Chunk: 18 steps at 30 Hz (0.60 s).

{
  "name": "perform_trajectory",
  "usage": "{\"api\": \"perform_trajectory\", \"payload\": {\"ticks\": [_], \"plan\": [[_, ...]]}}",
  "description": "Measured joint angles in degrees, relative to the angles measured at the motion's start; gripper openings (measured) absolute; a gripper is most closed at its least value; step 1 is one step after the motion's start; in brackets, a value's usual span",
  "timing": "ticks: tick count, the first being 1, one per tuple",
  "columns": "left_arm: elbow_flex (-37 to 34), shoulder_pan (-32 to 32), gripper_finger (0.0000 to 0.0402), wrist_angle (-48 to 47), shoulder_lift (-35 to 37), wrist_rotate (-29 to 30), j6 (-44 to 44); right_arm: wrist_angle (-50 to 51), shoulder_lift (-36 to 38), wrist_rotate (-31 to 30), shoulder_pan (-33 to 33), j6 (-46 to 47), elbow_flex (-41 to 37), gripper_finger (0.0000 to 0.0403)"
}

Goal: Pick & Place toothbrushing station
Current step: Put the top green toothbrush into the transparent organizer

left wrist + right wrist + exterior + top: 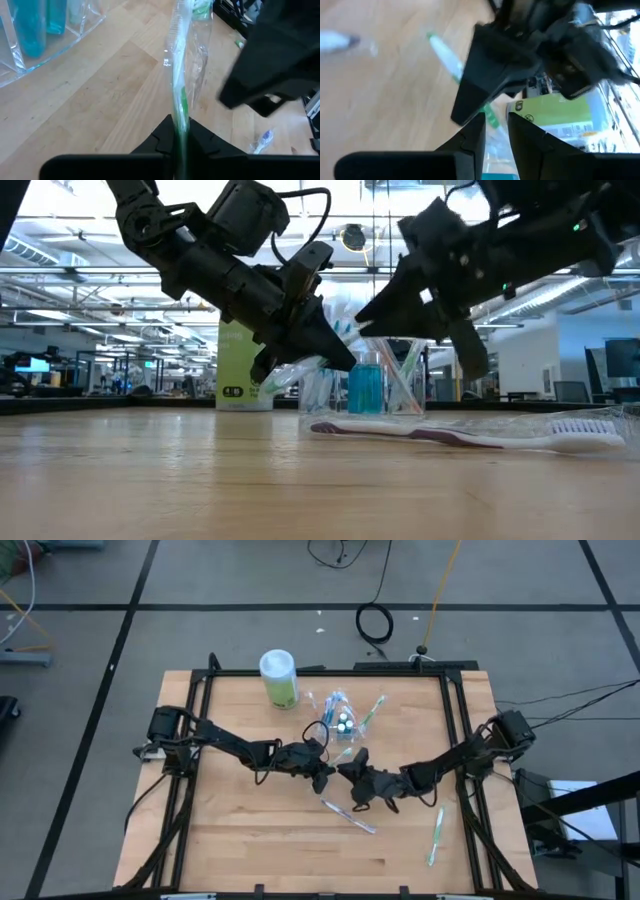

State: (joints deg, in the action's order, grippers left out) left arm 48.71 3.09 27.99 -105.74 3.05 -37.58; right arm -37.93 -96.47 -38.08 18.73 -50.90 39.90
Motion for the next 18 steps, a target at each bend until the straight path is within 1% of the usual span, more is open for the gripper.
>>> {"api": "perform_trajectory", "payload": {"ticks": [2, 4, 8, 10, 13, 16, 18], "plan": [[0.0, 0.0, 0.0015, 0.0, 0.0, 0.0, 0.4, -1.4, 0.0, -1.8, 1.4, 2.4, 0.0, 0.0077], [0.0, 0.0, 0.0009, 0.0, 0.0, 0.0, 1.0, -2.6, 0.1, -3.4, 2.8, 2.6, 0.0, 0.0078], [0.0, 0.1, 0.0021, 0.0, 0.0, 0.0, 1.2, -3.0, 2.5, -8.4, 5.7, 2.9, 0.0, 0.0079], [0.0, 0.2, 0.0025, 0.0, 0.0, -0.2, 1.8, -3.4, 5.1, -10.0, 6.5, 4.9, -0.7, 0.0079], [0.0, 0.5, 0.0017, 0.0, 0.0, -0.5, 3.2, -4.3, 10.4, -10.0, 6.7, 9.2, -3.6, 0.0079], [0.0, 0.8, 0.0008, 0.1, 0.0, -0.5, 4.0, -4.3, 16.4, -9.9, 6.1, 16.6, -8.4, 0.0079], [0.0, 1.0, 0.0015, 0.5, 0.0, -0.4, 4.4, -4.4, 20.0, -9.2, 5.3, 23.0, -12.0, 0.0078]]}}
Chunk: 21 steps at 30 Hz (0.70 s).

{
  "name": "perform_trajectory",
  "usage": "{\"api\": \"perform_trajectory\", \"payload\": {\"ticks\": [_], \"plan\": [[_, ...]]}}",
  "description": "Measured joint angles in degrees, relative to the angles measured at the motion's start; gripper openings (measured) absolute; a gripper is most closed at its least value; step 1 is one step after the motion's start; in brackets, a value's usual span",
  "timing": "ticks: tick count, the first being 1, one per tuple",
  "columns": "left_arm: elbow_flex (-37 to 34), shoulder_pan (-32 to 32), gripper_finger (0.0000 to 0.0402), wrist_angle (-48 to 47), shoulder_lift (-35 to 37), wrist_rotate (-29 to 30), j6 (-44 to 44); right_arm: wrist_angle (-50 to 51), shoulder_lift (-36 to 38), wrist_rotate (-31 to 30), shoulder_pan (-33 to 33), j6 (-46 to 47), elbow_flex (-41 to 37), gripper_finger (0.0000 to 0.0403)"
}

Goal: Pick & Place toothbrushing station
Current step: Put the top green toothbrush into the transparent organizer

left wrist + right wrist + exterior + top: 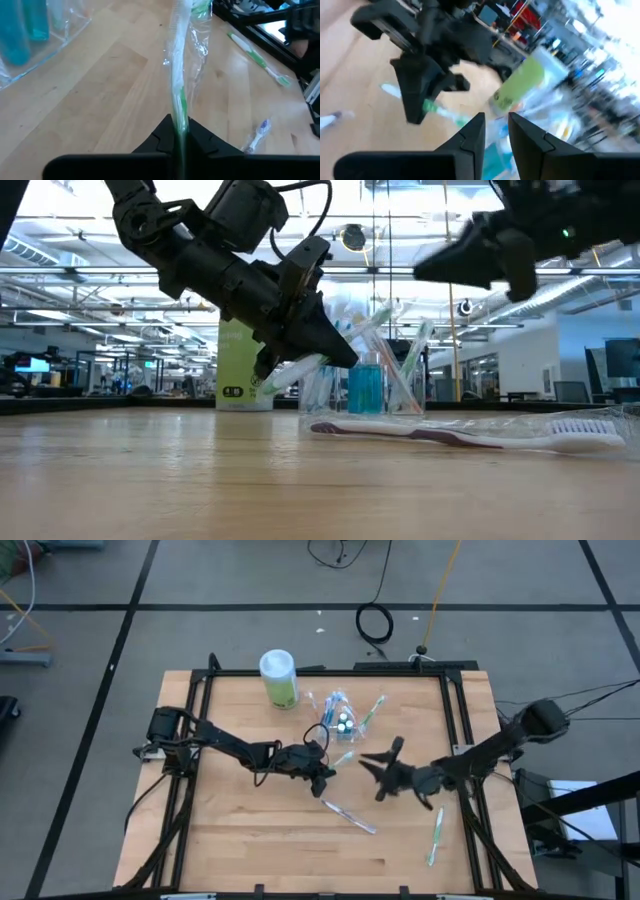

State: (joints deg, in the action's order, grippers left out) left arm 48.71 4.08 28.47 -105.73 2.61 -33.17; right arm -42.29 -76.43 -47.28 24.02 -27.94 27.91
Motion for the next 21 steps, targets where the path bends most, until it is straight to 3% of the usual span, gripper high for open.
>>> {"api": "perform_trajectory", "payload": {"ticks": [4, 10, 16, 21], "plan": [[0.0, 0.1, 0.0025, 1.5, 0.0, -0.5, 0.6, -5.3, 4.6, 4.8, -2.9, 11.0, -6.6, 0.0078], [0.0, -0.2, 0.0011, 5.9, 0.0, -1.1, 2.8, -19.1, 5.1, 7.0, -7.3, 21.0, -13.8, 0.0081], [0.4, -0.4, 0.0029, 9.8, 0.0, -2.6, 8.2, -23.0, 4.0, 26.1, -11.2, 27.8, -15.2, 0.0105], [2.6, -0.7, 0.0009, 9.9, 0.0, -5.6, 13.7, -26.5, 0.2, 28.0, -12.6, 31.0, -13.2, 0.0138]]}}
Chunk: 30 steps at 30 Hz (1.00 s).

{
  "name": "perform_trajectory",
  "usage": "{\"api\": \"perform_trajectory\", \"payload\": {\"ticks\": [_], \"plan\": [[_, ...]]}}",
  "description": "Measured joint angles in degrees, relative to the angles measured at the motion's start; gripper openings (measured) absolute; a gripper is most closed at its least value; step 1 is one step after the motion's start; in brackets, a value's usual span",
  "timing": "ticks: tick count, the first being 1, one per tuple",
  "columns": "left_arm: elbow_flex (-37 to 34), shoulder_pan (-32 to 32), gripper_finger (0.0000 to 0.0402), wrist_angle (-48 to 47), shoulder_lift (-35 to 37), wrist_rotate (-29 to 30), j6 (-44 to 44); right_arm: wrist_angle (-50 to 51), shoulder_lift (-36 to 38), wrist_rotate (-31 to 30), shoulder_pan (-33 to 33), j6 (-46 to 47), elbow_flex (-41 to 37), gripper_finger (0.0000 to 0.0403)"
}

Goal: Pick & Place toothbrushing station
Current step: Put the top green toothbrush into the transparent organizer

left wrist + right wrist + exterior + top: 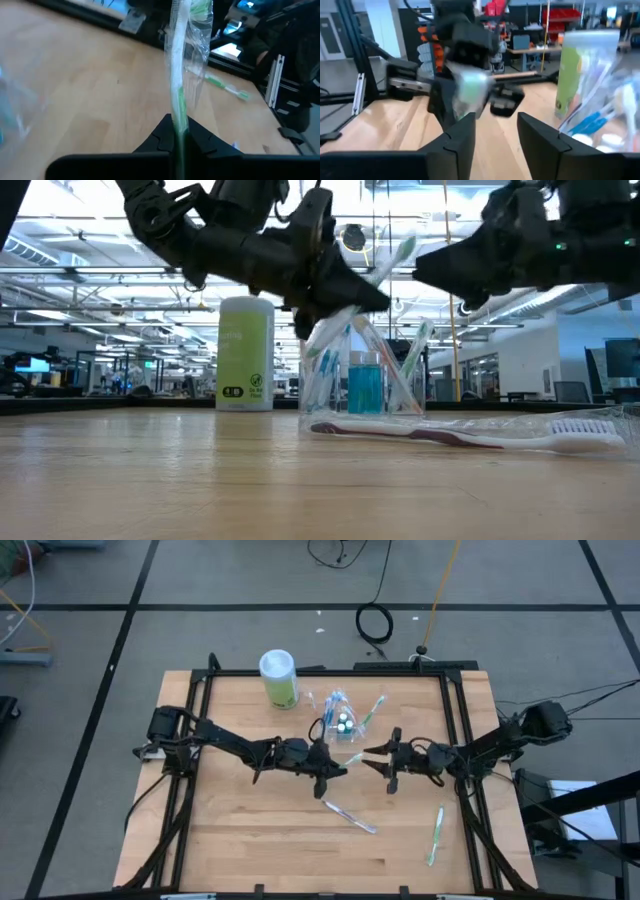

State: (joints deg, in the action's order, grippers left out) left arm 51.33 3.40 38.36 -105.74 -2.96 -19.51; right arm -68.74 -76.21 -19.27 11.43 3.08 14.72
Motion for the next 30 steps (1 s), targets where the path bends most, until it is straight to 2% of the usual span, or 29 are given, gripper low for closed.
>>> {"api": "perform_trajectory", "payload": {"ticks": [6, 9, 11, 17, 23, 30], "plan": [[3.6, 0.0, 0.0029, -0.6, 0.0, 0.0, 5.6, -1.5, -5.2, 0.1, -0.6, 8.4, 2.6, 0.0165], [4.8, 0.0, 0.0014, -1.4, 0.0, 0.0, 7.4, -4.9, -6.8, 0.9, -0.6, 8.7, 3.7, 0.0173], [5.5, 0.1, 0.0008, -1.4, 0.1, -0.4, 8.6, -6.1, -7.8, 3.5, -0.7, 8.5, 4.4, 0.0175], [5.8, 0.2, 0.0032, -0.6, 0.1, -0.7, 8.9, -7.2, -8.9, 5.4, -0.7, 8.4, 5.7, 0.0171], [5.7, 0.2, 0.0009, -0.9, 0.6, -1.8, 8.9, -6.5, -9.0, 5.8, -0.6, 8.2, 5.7, 0.0167], [5.7, 0.0, 0.0024, -5.0, 3.6, 1.1, 9.0, -6.7, -8.9, 6.7, -0.5, 8.2, 5.7, 0.0169]]}}
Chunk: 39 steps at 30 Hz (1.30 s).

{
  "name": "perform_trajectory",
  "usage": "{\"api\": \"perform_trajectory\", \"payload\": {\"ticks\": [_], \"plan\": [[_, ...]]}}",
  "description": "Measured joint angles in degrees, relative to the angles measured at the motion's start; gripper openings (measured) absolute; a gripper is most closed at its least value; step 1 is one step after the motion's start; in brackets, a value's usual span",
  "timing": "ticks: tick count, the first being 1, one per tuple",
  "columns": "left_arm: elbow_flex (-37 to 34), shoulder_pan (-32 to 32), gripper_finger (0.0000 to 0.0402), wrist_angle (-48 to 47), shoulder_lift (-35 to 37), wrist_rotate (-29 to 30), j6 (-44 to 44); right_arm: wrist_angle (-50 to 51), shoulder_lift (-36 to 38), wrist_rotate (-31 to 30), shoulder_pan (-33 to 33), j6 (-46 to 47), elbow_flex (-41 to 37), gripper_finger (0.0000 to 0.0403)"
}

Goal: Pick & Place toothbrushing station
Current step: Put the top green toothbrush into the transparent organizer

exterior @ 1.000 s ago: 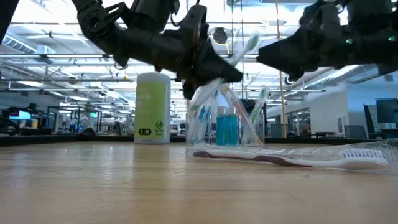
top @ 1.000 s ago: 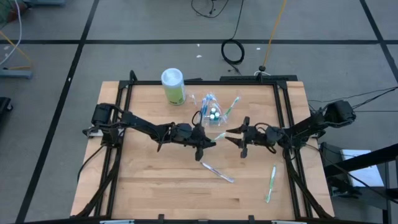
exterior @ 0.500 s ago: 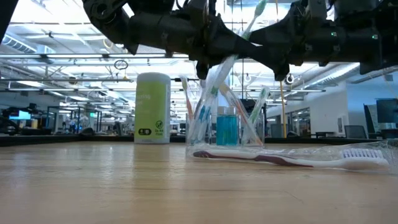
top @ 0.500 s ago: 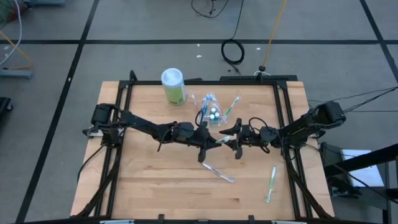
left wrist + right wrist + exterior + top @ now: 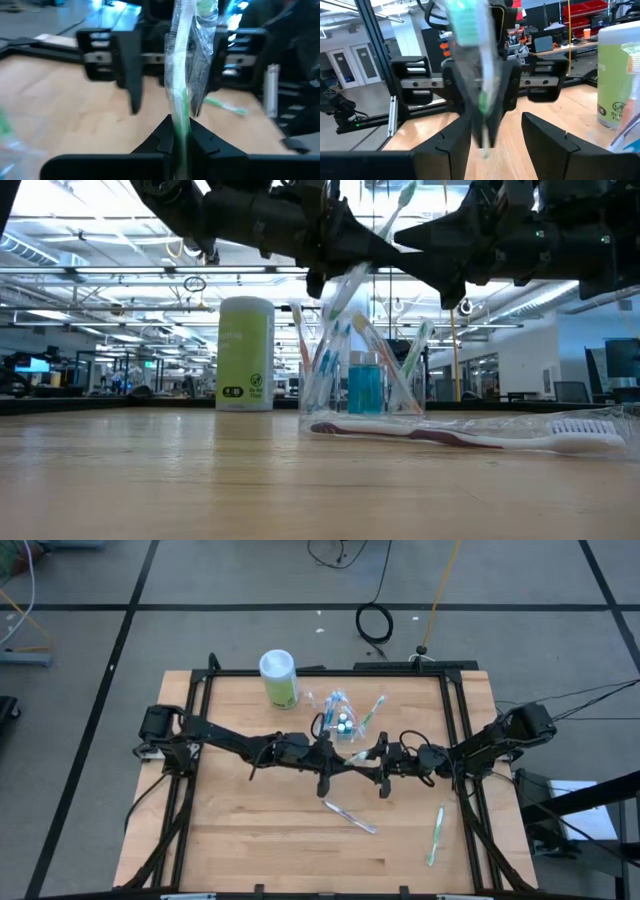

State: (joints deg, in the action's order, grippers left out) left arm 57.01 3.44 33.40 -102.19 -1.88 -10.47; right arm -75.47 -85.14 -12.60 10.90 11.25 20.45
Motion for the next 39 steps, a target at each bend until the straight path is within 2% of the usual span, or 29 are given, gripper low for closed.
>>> {"api": "perform_trajectory", "payload": {"ticks": [4, 9, 13, 16, 21, 24, 29, 35, 39], "plan": [[0.0, 0.0, 0.0008, -2.1, 1.2, 1.4, 1.5, -0.5, 0.0, 0.0, 0.0, 0.0, 0.0, 0.0169], [0.0, 0.0, 0.0027, -2.0, 1.2, 1.4, 1.0, -4.6, 0.0, -0.7, 0.0, -0.7, 0.0, 0.0169], [0.0, 0.0, 0.0015, -1.5, 1.2, 2.4, 1.2, -7.6, 0.0, -0.7, -0.4, -2.4, 0.6, 0.0169], [0.0, -0.2, 0.0008, -0.5, 1.2, 2.5, 1.1, -5.9, -0.1, -0.7, -1.0, -2.8, 2.8, 0.0169], [0.0, -0.2, 0.0029, 0.0, 1.1, 2.5, 1.1, 1.3, -0.1, -0.7, -1.9, -4.8, 7.0, 0.0169], [0.0, -0.2, 0.0026, -0.4, 1.1, 2.5, 1.0, 2.0, -0.1, -0.7, -1.9, -5.5, 7.6, 0.0167], [0.0, -0.1, 0.0009, -0.2, 1.1, 2.5, 1.0, 2.0, -0.1, -0.7, -1.4, -5.5, 7.6, 0.0130], [0.0, -0.1, 0.0045, -0.2, 1.1, 3.9, 1.1, 2.1, -0.1, -0.6, -1.4, -4.6, 7.6, 0.0064], [0.0, -0.1, 0.0053, -0.3, 1.1, 4.1, 1.5, 2.1, -0.1, -0.7, -1.4, -4.7, 7.6, 0.0023]]}}
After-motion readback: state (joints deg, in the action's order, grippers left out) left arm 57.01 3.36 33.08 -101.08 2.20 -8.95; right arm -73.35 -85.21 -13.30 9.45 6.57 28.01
